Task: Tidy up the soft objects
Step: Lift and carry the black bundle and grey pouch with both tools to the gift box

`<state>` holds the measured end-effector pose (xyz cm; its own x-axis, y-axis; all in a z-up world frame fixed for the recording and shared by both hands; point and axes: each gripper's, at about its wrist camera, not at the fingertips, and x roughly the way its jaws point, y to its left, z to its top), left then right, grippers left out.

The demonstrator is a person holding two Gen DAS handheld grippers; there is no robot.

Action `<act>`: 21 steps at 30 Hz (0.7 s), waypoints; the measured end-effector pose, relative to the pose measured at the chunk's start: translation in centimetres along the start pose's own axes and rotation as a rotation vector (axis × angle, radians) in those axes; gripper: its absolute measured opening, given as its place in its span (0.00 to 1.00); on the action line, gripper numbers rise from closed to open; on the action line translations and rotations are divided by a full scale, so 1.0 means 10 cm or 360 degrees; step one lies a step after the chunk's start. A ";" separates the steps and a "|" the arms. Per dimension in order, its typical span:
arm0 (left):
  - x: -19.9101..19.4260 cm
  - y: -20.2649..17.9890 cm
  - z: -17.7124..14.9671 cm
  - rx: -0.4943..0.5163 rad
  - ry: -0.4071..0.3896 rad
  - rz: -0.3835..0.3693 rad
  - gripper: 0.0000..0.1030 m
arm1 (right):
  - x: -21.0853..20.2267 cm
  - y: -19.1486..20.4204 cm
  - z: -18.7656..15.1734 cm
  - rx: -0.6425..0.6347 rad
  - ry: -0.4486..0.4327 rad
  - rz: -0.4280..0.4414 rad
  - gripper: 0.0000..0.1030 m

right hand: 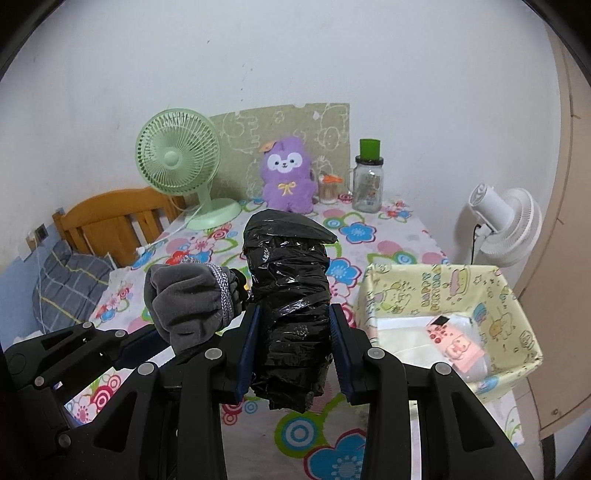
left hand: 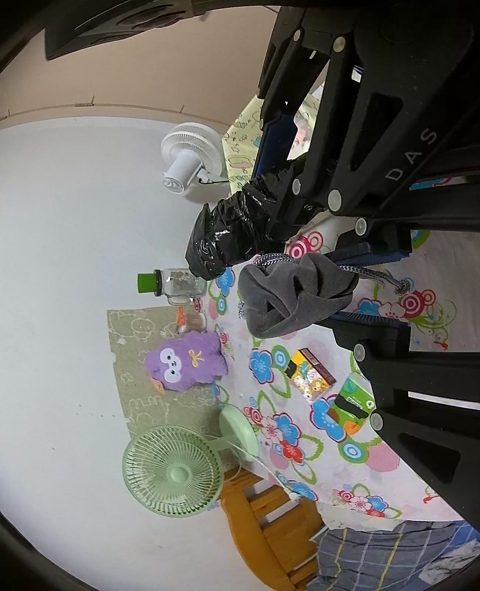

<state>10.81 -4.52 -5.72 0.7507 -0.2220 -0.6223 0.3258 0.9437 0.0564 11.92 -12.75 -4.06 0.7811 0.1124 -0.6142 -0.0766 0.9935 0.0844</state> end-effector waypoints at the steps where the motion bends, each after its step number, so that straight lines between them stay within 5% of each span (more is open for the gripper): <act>1: -0.01 -0.02 0.02 0.0005 -0.0007 -0.0003 0.20 | -0.02 -0.02 0.01 0.0000 -0.0007 -0.0005 0.39; 21: 0.01 -0.36 0.30 0.0094 -0.0060 -0.0058 0.20 | -0.17 -0.40 0.19 0.0033 -0.0057 -0.0095 0.39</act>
<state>11.45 -8.66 -3.60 0.7584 -0.2659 -0.5951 0.3859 0.9190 0.0812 12.12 -16.94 -1.89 0.8056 0.0516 -0.5902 -0.0166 0.9978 0.0646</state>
